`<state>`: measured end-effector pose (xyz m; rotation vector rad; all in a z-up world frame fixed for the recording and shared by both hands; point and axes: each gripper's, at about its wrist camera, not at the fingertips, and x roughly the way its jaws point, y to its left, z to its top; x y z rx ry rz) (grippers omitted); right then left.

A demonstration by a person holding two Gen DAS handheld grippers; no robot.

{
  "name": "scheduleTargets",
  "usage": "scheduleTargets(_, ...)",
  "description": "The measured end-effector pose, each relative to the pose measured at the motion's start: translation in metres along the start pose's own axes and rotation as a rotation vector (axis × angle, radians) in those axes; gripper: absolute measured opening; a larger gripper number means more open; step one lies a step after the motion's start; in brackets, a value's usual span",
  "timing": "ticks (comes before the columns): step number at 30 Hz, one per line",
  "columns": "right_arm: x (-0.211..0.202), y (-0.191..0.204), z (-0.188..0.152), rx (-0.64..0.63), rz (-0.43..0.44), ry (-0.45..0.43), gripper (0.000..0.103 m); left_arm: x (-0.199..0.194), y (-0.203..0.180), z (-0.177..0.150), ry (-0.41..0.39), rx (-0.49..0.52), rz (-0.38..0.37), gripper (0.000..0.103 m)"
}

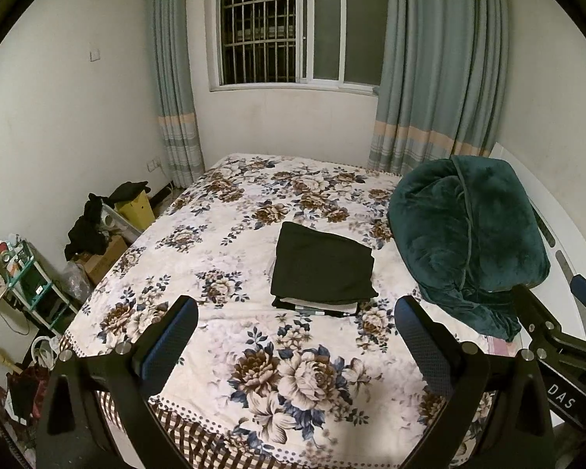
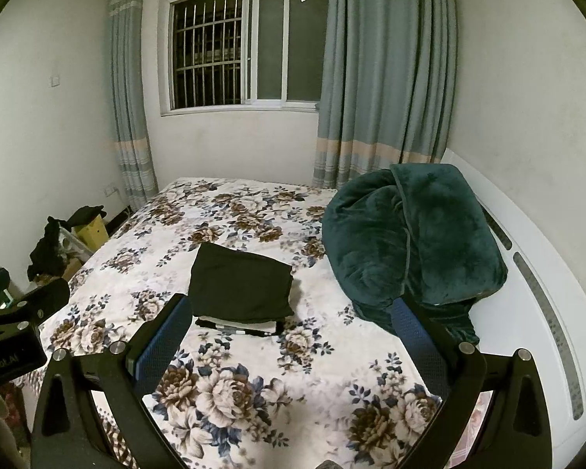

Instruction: Fold small clothes

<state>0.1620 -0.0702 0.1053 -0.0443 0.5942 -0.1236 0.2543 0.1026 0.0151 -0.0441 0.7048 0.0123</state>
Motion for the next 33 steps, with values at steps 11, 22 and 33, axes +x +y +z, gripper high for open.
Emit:
scheduleTargets(11, -0.009, 0.006, -0.004, 0.002, 0.002, 0.004, 0.103, 0.000, 0.000, 0.000, -0.001, 0.008, 0.005, 0.103)
scheduleTargets(22, -0.007, 0.007, -0.004, 0.001, 0.004, 0.006, 0.103, -0.002, 0.000, -0.002, -0.002, 0.007, 0.005, 0.103)
scheduleTargets(33, -0.011, 0.009, -0.006, 0.001, 0.005, 0.003, 0.103, -0.010, 0.003, -0.003, -0.016, 0.006, 0.015, 0.103)
